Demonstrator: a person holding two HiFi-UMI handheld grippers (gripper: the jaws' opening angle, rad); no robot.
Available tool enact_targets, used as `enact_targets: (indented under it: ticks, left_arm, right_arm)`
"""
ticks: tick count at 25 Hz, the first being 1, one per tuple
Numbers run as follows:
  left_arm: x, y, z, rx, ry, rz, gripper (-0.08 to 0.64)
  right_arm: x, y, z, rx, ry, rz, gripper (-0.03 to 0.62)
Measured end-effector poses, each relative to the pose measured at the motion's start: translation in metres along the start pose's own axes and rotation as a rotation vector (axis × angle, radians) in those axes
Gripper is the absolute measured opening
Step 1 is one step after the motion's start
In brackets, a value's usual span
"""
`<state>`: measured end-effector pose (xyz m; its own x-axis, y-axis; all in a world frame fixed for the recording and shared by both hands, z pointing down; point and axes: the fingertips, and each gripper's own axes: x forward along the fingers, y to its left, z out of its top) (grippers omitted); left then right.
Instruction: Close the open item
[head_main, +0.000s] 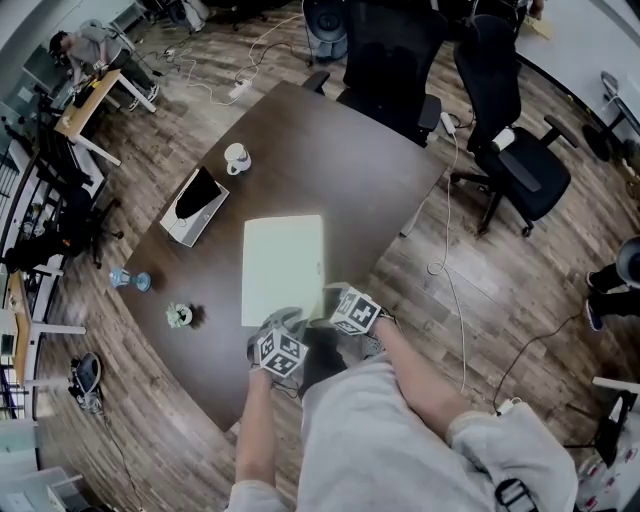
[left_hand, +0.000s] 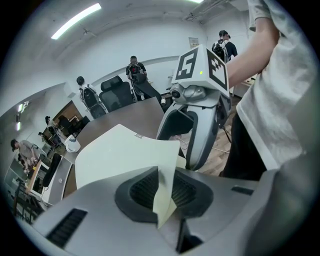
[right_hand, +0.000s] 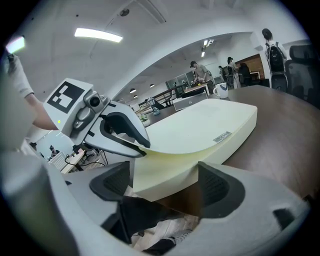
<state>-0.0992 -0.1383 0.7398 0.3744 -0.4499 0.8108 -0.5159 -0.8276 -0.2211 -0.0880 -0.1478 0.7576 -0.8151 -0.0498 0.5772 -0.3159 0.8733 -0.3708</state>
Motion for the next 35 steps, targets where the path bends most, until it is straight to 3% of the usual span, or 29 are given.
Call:
enact_targets:
  ticks: [8,17,24,28,35]
  left_arm:
    - [0.009,-0.005,-0.006,-0.001,0.042,-0.056,0.050]
    - [0.013,-0.010,-0.007,0.073,0.124,-0.141,0.081]
    - [0.010,-0.018,-0.009,0.116,0.136,-0.214,0.129]
    - [0.008,-0.028,-0.010,0.139,0.164,-0.277,0.201]
    - [0.010,-0.031,-0.009,0.107,0.160,-0.266,0.206]
  right_arm:
    - [0.000,0.000,0.000,0.004,-0.005,-0.002,0.411]
    - [0.001,0.005,-0.004,0.000,0.009,0.007,0.422]
    - [0.000,0.011,-0.009,-0.006,0.025,0.024,0.411]
    - [-0.006,0.007,-0.009,0.009,0.010,0.004,0.413]
    - [-0.020,0.005,-0.013,0.019,-0.009,-0.012,0.411]
